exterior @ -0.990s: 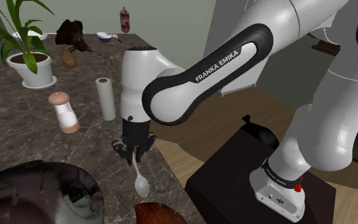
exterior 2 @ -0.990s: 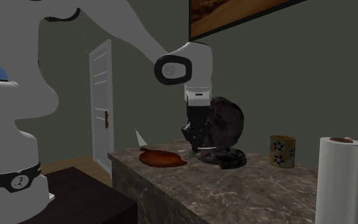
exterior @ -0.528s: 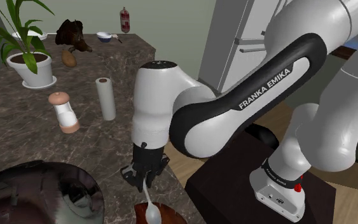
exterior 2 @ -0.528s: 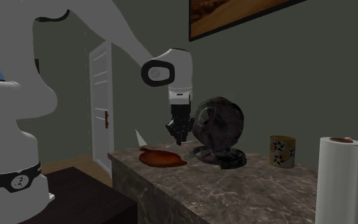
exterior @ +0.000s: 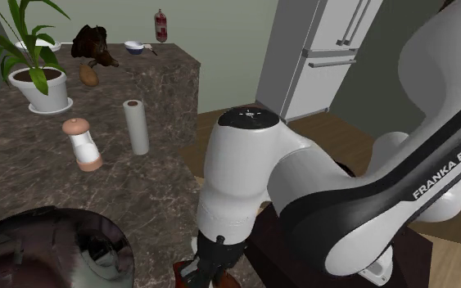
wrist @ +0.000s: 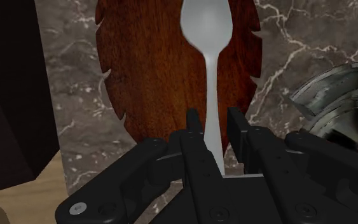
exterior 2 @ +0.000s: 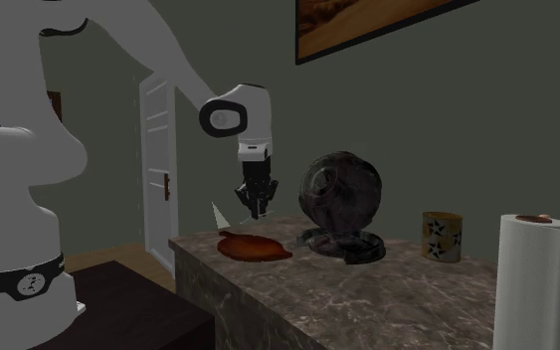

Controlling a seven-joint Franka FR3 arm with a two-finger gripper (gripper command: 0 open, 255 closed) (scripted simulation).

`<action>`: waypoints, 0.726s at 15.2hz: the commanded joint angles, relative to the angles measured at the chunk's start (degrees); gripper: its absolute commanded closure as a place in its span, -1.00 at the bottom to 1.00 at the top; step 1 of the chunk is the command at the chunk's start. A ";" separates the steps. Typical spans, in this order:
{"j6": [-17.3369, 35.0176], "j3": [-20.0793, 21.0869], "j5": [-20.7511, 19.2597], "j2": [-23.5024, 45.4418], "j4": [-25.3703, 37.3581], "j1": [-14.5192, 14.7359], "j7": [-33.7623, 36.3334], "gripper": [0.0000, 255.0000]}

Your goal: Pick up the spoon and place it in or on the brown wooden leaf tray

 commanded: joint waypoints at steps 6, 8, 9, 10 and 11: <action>4.49 3.04 0.03 1.38 -2.30 2.16 4.40 1.00; 6.41 3.22 -0.90 3.04 -2.72 2.08 4.87 1.00; 7.37 3.28 -1.43 3.89 -2.91 2.05 5.14 1.00; 8.33 3.32 -2.01 4.77 -3.09 2.04 5.44 1.00; 9.28 3.32 -2.63 5.66 -3.26 2.04 5.78 1.00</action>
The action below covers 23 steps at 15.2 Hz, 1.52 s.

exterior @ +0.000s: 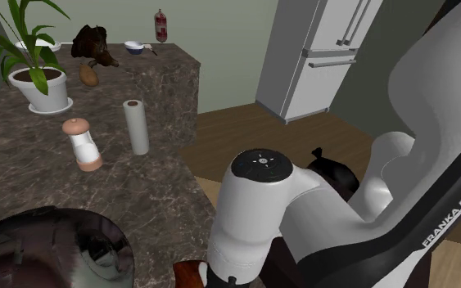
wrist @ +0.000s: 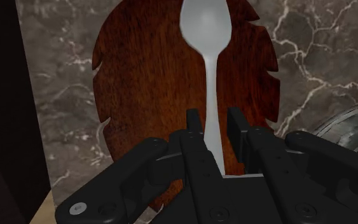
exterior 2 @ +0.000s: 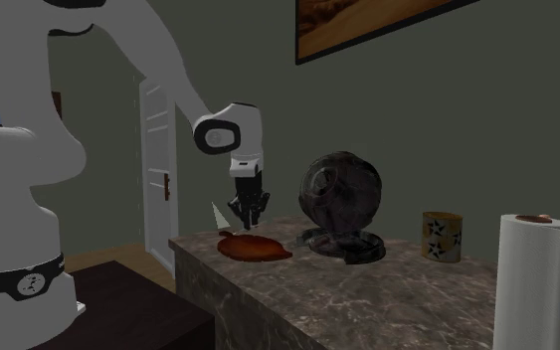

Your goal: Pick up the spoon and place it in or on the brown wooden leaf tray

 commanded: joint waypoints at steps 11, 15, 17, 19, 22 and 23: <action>7.03 -0.97 -5.57 6.87 -0.97 0.61 3.07 1.00; 7.03 -0.97 -5.57 6.87 -0.97 0.61 3.07 -1.00; 7.03 -0.96 -5.56 6.87 -0.97 0.61 3.07 -1.00; 7.03 -0.96 -5.56 6.86 -0.97 0.61 3.07 -1.00; 2.36 0.37 -0.71 1.66 -0.98 -0.86 -0.37 -1.00; -0.08 0.48 1.31 -0.88 -0.85 -1.20 -1.81 -1.00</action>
